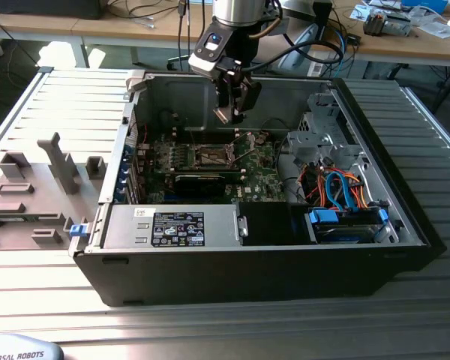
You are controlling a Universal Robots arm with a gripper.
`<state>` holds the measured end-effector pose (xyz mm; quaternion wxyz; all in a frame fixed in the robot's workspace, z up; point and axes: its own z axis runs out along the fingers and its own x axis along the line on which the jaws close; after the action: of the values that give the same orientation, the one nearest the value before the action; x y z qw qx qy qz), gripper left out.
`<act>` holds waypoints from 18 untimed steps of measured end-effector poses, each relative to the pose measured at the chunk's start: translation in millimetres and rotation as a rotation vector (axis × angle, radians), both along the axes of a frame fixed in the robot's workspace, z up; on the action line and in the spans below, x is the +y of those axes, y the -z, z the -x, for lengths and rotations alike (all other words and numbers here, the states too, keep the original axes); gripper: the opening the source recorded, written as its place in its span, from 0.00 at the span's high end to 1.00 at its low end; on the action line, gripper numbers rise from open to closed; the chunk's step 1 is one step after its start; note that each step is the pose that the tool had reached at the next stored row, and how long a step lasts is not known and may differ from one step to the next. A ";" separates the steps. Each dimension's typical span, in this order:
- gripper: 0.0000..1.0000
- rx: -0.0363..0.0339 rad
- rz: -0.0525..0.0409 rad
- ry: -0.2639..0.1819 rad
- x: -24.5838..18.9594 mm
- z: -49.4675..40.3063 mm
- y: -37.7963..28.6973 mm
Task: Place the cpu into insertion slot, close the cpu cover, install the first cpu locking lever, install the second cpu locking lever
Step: 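Place the cpu into insertion slot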
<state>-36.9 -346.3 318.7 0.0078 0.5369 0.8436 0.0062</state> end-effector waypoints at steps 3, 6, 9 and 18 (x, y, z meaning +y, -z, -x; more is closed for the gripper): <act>0.46 0.0000 0.0000 0.002 0.0 0.0 0.0; 0.46 0.0000 0.0000 0.004 0.0 0.0 0.0; 0.46 0.0000 0.0000 0.006 0.0 0.0 0.1; 0.46 0.0000 -0.0001 0.013 0.0 0.0 0.2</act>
<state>-36.9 -346.3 318.5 0.0078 0.5423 0.8401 0.0062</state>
